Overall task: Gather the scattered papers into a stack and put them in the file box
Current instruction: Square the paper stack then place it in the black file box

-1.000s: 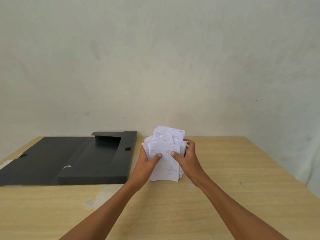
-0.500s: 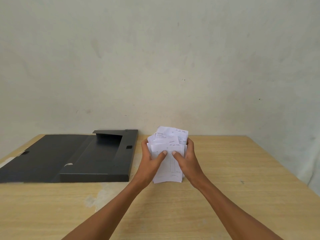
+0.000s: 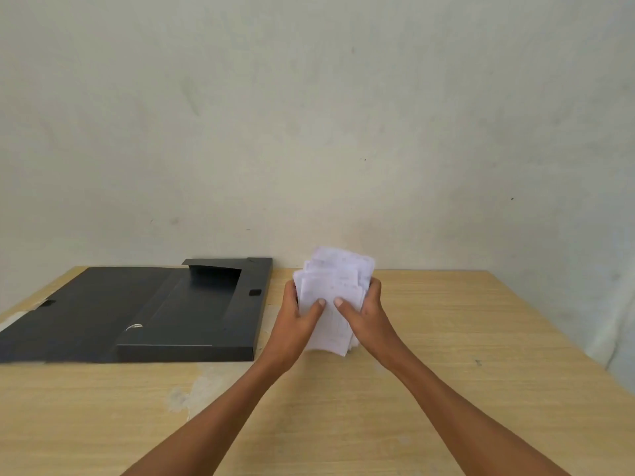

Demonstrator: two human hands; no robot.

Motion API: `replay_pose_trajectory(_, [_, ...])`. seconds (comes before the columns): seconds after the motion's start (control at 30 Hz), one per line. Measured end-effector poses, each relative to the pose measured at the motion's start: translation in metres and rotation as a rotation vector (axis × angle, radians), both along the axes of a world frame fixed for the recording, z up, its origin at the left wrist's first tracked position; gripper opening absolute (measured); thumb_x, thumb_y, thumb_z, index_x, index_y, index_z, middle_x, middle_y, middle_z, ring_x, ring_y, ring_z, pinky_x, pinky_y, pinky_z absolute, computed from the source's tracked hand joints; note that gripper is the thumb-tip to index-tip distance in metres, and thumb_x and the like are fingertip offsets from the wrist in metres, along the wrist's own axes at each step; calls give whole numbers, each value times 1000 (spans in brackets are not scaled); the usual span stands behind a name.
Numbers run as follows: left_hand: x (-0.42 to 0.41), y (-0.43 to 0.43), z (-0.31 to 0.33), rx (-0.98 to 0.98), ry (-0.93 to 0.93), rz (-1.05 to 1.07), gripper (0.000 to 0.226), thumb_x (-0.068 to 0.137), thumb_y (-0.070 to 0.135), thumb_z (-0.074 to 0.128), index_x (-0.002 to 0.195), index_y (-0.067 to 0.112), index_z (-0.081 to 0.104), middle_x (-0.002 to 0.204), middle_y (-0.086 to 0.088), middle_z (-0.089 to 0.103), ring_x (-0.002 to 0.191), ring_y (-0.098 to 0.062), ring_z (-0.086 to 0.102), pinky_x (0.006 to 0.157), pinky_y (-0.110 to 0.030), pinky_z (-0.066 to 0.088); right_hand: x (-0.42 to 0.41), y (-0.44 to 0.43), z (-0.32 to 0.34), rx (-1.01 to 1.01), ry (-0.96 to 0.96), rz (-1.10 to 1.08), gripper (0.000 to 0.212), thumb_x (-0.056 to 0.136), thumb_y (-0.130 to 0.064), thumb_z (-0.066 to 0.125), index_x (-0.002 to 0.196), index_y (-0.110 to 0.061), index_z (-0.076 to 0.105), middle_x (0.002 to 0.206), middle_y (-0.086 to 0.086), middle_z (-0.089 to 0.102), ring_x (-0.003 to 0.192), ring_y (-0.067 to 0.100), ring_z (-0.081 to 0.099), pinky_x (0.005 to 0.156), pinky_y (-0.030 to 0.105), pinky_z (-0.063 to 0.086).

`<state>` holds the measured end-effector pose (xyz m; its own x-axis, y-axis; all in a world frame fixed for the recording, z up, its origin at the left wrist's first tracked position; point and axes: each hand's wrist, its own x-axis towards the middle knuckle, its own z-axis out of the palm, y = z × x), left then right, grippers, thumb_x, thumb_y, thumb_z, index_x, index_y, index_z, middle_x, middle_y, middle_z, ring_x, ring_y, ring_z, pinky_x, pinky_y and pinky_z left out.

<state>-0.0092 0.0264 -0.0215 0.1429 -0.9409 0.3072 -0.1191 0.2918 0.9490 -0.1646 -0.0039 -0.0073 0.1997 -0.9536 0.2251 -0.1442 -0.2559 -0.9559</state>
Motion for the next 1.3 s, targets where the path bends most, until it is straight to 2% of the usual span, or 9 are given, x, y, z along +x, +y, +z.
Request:
replay_pose_trajectory(0.17, [2,4,-17,72,-15,-30,53,101,27,62,137,42,25,134,12,52,114,-6,62,71,-17,59,1,1,-18,36,60,15,41,100,-17,54,132,-18,27,124,-7,54,111,13,60,77,22,54])
replay_pose_trajectory(0.37, [-7,-2,7,-3,22,24,49,103,22,60,140,30,28,130,16,53,111,-2,62,73,-15,58,11,-10,5,-48,11,-28,33,102,-17,49,125,-15,26,125,-8,50,110,8,58,74,20,52])
replay_pose_trajectory(0.47, [-2,0,-2,40,-13,27,62,97,31,68,144,28,27,131,12,53,108,-4,64,69,-17,59,3,-10,-8,-57,77,-16,55,98,-21,58,133,-28,17,132,-2,48,119,17,56,83,23,51])
replay_pose_trajectory(0.57, [3,0,-17,101,-26,3,65,97,30,68,146,28,25,138,6,52,108,-6,65,68,-17,60,-1,-7,-16,-185,228,-49,93,93,-28,65,148,-46,-8,142,1,35,124,16,49,90,27,48])
replay_pose_trajectory(0.77, [4,3,-21,55,-1,-26,54,100,27,64,139,36,27,136,6,52,112,-12,66,72,-21,61,-3,-6,20,-548,628,-151,91,91,-51,59,153,-51,-7,114,0,33,75,16,55,58,22,51])
replay_pose_trajectory(0.93, [2,8,-23,77,-9,-43,62,95,31,70,137,42,26,130,14,53,111,-6,65,76,-22,61,-7,-5,22,-594,824,-200,59,93,-55,54,148,-44,38,126,5,35,107,23,55,92,42,54])
replay_pose_trajectory(1.13, [0,9,-22,78,-22,-74,70,93,36,71,142,46,22,130,14,55,112,-6,65,76,-19,60,-2,-2,11,-758,967,-234,57,95,-57,45,150,-50,30,148,17,32,138,32,35,114,47,31])
replay_pose_trajectory(1.23, [1,8,-23,71,-20,-78,70,95,37,69,147,45,22,134,12,56,114,-7,65,77,-16,58,1,0,17,-732,960,-124,57,96,-58,43,150,-54,25,163,16,9,153,35,7,121,60,12])
replay_pose_trajectory(1.3, [4,7,-25,71,-29,-57,59,96,38,67,141,50,31,135,12,58,113,-5,66,77,-17,59,1,2,19,-709,859,-113,65,95,-61,45,153,-53,17,165,12,2,154,31,4,121,59,15])
